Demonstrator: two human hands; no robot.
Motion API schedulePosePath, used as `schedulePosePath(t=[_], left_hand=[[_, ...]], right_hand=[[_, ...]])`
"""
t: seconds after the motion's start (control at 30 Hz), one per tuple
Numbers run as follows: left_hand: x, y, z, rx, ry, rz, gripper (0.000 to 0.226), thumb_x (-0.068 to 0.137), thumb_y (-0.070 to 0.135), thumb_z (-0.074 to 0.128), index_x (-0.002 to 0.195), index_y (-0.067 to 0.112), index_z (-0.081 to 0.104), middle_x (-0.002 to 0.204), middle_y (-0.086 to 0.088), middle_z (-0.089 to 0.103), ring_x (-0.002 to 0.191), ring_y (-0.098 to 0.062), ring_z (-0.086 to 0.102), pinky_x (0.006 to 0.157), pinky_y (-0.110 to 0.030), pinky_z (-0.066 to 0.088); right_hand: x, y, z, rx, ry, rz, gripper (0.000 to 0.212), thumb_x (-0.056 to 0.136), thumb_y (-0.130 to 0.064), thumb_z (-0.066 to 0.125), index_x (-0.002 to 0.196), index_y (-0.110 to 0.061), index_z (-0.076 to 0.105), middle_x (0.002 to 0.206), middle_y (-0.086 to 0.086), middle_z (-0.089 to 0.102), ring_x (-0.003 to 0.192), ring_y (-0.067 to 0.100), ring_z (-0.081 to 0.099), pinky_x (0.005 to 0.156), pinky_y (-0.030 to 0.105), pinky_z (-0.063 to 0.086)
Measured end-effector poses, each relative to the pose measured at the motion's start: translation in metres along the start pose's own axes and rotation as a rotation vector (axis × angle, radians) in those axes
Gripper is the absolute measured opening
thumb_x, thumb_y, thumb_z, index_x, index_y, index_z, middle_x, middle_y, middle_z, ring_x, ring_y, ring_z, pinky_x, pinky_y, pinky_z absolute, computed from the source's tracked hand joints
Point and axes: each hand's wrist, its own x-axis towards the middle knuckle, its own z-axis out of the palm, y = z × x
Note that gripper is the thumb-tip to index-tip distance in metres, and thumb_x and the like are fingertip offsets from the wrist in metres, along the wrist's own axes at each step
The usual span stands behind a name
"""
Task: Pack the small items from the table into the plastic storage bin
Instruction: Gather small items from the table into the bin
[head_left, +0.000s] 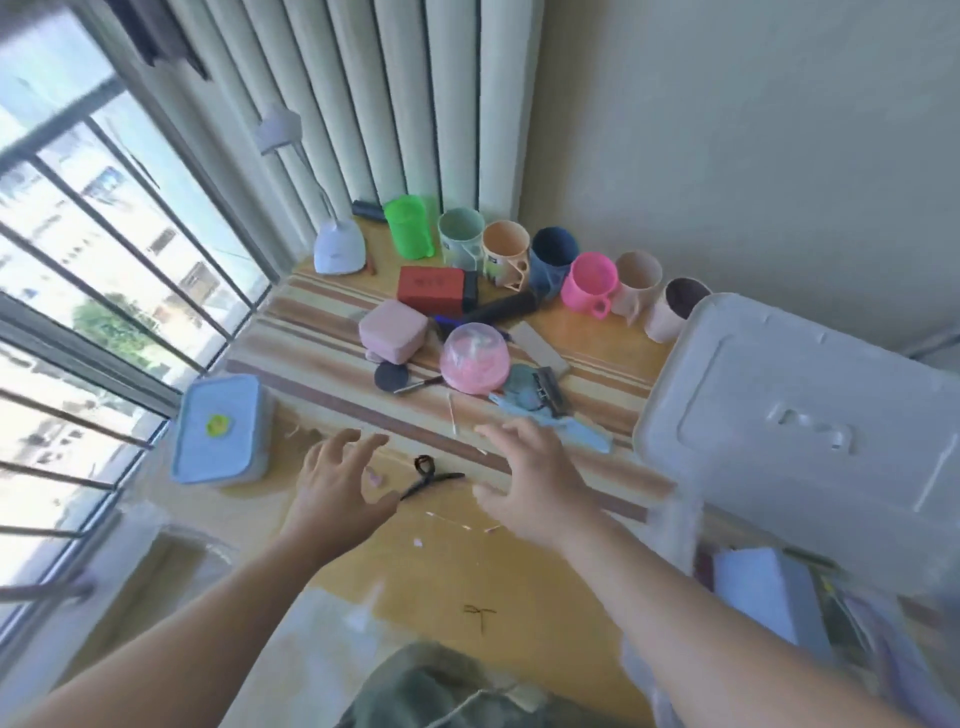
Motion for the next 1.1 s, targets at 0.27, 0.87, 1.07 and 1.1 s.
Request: schedulePosePath(t=[0.27,0.87,1.07,1.1], left_hand=[[0.038,-0.100,-0.033,0.125,-0.048,-0.130,0.080,0.066,0.042,0.073,0.138,0.046,0.039,0.142,0.003,0.035,0.131,-0.031,0.032,0.104,-0.049,0.040],[0.082,-0.061,-0.044,-0.115,-0.078,0.100,0.011,0.087,0.027,0.073,0.097,0.025,0.071,0.107,0.006,0.047,0.078,0.000,0.059,0.079,-0.025,0.051],[0.082,0.071,-0.072,-0.364,-0.020,0.453,0.019,0.084,0.023,0.081,0.102,0.027,0.074,0.104,0.019,0.059,0.087,0.009,0.064,0.079,-0.006,0.047],[0.081,0.092,-0.071,-0.383,-0.021,0.501,0.020,0.084,0.022,0.082,0.102,0.025,0.074,0.105,0.015,0.060,0.085,0.005,0.066,0.079,-0.005,0.047]], right_hand=[[0.086,-0.047,0.096,-0.217,-0.286,0.076,0.044,0.088,-0.026,0.061,0.130,-0.026,0.052,0.129,-0.001,0.047,0.126,0.030,0.043,0.096,0.040,0.046],[0.071,-0.023,0.091,-0.076,-0.063,0.228,0.024,0.094,-0.017,0.065,0.117,-0.022,0.069,0.121,-0.013,0.047,0.093,0.018,0.062,0.078,0.039,0.058],[0.027,-0.023,-0.004,0.053,0.248,0.189,0.047,0.086,-0.017,0.077,0.132,-0.027,0.066,0.123,-0.010,0.057,0.098,0.011,0.061,0.082,0.033,0.056],[0.015,-0.018,-0.018,0.061,0.295,0.198,0.048,0.085,-0.016,0.077,0.131,-0.025,0.067,0.124,-0.009,0.058,0.099,0.012,0.062,0.082,0.035,0.057]])
